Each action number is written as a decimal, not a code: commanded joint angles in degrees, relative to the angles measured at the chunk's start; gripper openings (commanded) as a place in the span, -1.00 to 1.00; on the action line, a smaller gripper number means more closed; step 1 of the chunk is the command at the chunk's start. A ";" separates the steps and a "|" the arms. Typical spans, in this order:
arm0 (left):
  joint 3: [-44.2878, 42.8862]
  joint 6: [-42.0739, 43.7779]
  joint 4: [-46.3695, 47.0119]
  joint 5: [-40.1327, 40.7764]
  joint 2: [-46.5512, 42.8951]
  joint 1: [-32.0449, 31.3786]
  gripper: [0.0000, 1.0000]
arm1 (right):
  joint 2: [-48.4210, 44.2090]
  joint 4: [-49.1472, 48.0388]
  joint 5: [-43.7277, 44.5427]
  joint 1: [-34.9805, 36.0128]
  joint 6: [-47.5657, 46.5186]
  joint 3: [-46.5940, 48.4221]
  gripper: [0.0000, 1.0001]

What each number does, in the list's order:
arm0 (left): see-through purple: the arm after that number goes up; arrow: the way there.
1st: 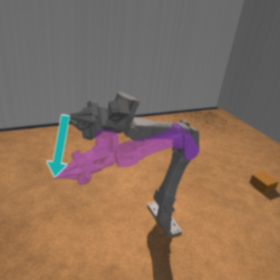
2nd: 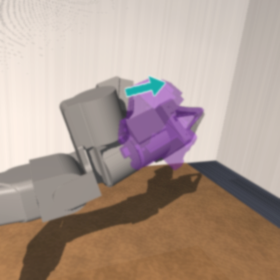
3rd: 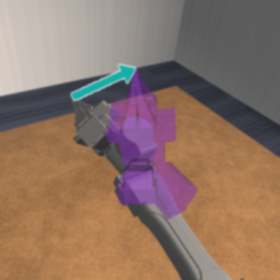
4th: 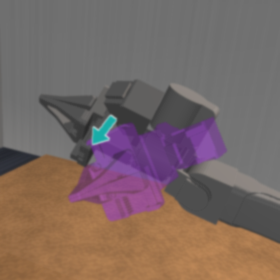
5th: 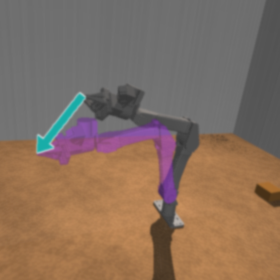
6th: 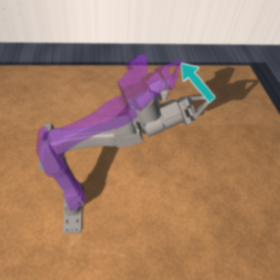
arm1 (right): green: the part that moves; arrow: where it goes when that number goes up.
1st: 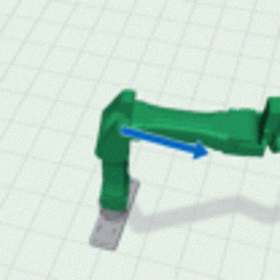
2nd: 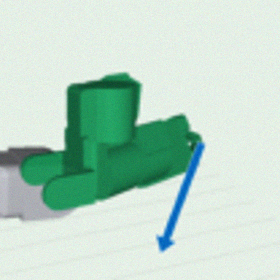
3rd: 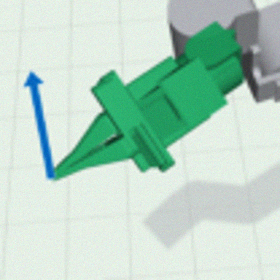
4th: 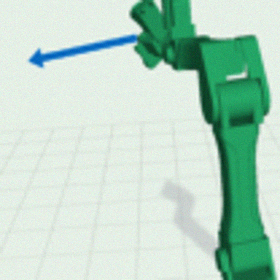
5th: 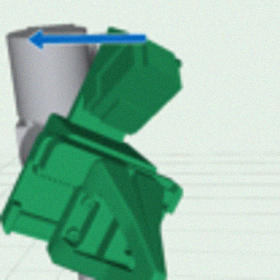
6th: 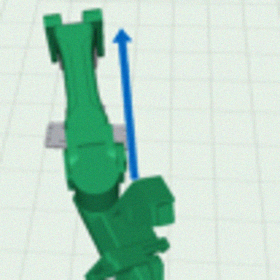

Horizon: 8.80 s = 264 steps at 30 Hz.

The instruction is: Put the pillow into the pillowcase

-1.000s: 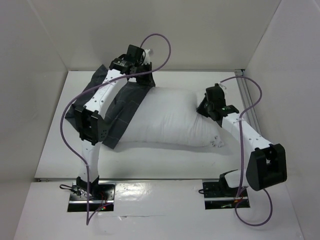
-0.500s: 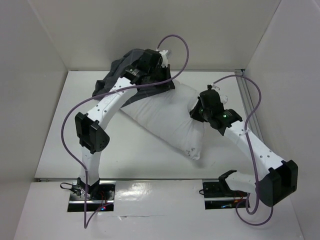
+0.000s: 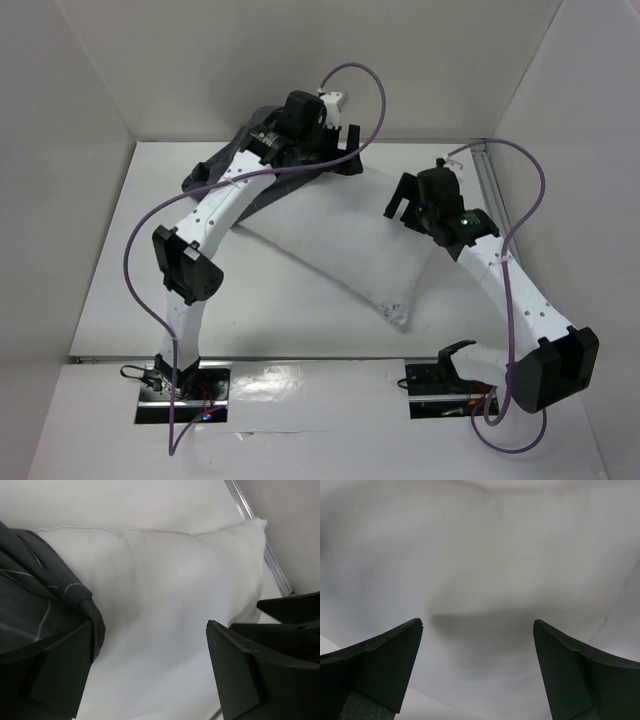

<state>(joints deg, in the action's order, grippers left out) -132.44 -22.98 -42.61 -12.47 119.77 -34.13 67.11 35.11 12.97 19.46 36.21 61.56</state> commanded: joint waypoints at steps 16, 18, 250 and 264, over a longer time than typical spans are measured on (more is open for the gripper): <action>44.02 -7.41 5.59 21.95 -39.48 20.05 0.51 | 22.16 4.54 11.52 20.39 -22.13 37.49 0.99; 60.87 -9.09 15.21 20.22 -44.86 22.51 0.43 | 25.33 2.08 12.34 25.33 -23.54 36.97 0.99; -2.73 1.89 -4.42 29.30 6.10 5.83 -1.00 | 9.61 -23.49 -46.27 -12.81 -4.57 -14.45 0.86; 1.94 -2.59 4.38 7.82 -3.49 5.21 -1.00 | 8.58 -23.60 -41.62 -6.10 -8.17 -4.34 -1.00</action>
<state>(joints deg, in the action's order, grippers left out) -129.03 -22.90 -44.18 5.56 122.10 -26.98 79.46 14.83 -27.94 12.73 29.52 53.36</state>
